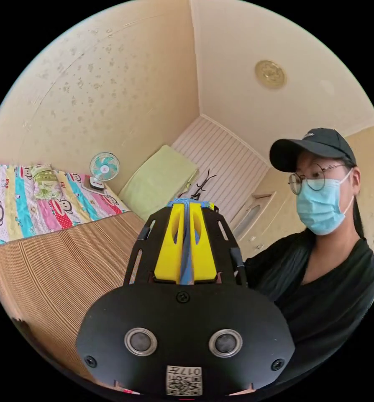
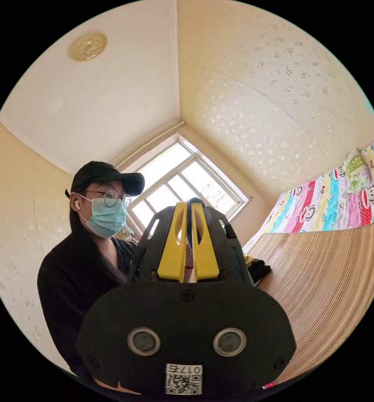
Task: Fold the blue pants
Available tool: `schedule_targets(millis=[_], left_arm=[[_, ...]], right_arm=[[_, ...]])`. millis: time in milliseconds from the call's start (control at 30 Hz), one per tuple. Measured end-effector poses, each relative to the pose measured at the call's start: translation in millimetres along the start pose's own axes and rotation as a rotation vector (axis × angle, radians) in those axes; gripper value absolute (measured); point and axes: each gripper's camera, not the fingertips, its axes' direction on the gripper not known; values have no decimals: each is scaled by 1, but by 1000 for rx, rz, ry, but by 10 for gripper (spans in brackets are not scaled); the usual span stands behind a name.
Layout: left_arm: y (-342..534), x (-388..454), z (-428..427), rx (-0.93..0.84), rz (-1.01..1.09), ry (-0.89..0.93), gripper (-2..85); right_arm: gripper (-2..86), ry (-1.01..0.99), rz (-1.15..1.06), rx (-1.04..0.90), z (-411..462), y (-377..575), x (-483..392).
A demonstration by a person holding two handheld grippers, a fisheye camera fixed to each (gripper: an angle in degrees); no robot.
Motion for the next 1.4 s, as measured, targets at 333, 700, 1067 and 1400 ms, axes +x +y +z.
schedule_targets(millis=[333,700,1067,1400], left_arm=[[6,-144,59,-81,-281,-101,-1],[286,-238,105,-474,-748,-281,67],[363,-291,110,-505,-1058,-332,141],[416,-318,168,-560,-1466,81,76]], right_arm=[[16,222,280,-16,3,-1,178],[27,288,897,-105,-19,330,295],[167,594,1103,-184,-41,358,355],[76,367,1252,-429,67,376,401]])
